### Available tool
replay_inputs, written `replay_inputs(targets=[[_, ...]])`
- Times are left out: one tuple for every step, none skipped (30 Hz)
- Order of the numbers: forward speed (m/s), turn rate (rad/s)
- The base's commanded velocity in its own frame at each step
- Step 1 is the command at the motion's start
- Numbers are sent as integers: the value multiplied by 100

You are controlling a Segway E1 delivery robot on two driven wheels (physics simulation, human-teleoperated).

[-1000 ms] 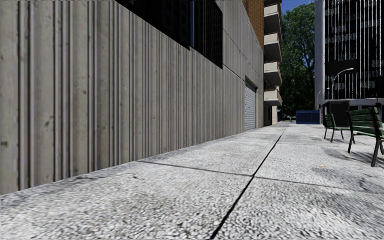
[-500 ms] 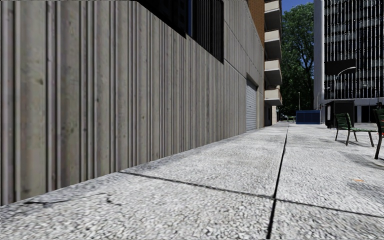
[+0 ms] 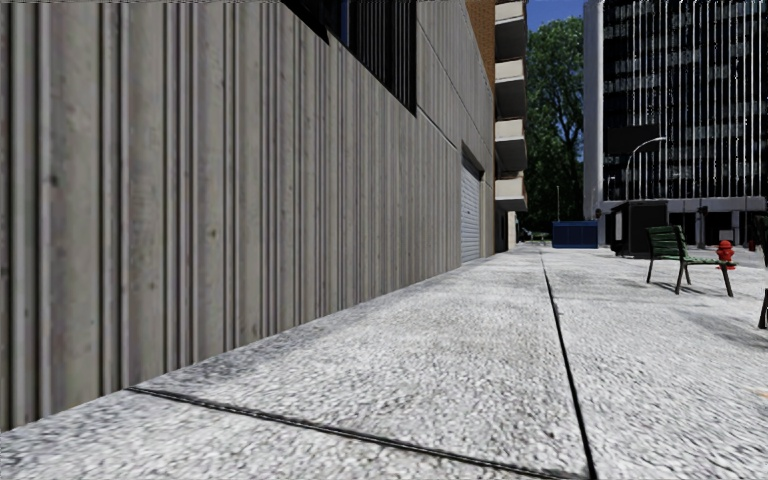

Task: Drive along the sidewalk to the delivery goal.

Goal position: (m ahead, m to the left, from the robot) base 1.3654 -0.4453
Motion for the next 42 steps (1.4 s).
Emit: replay_inputs(targets=[[154,0],[154,0],[154,0],[154,0],[154,0],[154,0],[154,0],[154,0],[154,0],[154,0],[152,-8],[136,-34],[119,-60],[112,-79],[106,-91],[100,-98],[99,-99],[99,-99],[98,-99],[98,-100],[98,-100],[98,-89],[98,-4],[98,0],[98,0],[98,0],[97,0],[97,0],[97,0],[97,0],[97,0],[97,0],[97,0],[97,0],[97,0],[97,0],[97,0],[97,0],[97,0],[97,0],[94,0],[86,0]])
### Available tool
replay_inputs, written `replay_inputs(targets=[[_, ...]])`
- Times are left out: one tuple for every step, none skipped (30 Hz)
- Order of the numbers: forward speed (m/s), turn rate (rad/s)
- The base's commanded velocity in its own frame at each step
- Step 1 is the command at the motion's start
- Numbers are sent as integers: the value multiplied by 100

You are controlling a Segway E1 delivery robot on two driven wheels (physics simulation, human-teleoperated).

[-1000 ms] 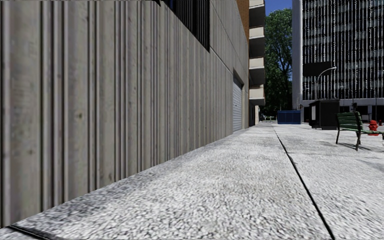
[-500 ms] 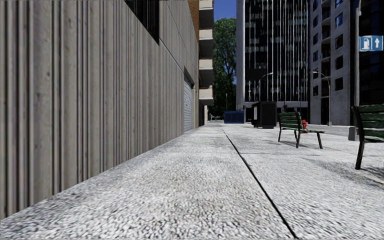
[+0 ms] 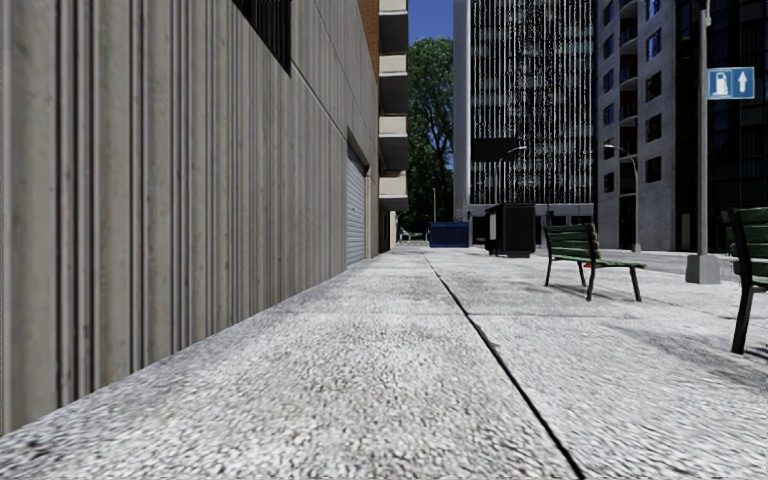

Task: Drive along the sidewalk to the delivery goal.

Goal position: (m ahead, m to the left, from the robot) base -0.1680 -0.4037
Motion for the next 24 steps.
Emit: replay_inputs(targets=[[79,0],[71,0],[56,0],[31,0],[3,0],[0,0],[0,0],[0,0],[0,0],[0,0],[0,0],[0,0],[0,0],[0,0],[0,0],[0,0],[0,0],[0,0],[0,0],[0,0],[0,0],[0,0],[0,0],[0,0]])
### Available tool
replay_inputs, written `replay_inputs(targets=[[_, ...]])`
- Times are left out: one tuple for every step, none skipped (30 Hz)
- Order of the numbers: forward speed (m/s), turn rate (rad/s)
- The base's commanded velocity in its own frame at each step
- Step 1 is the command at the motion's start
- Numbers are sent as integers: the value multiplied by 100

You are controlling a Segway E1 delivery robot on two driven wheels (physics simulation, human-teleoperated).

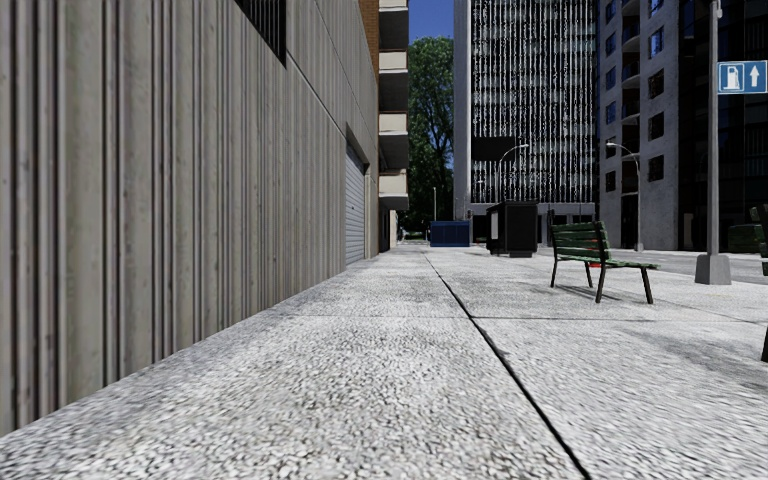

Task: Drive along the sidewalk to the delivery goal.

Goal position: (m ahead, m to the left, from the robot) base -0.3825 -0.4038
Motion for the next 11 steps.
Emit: replay_inputs(targets=[[0,0],[0,0],[0,0],[0,0],[0,0],[0,0],[0,0],[0,0],[0,0],[0,0],[0,0]])
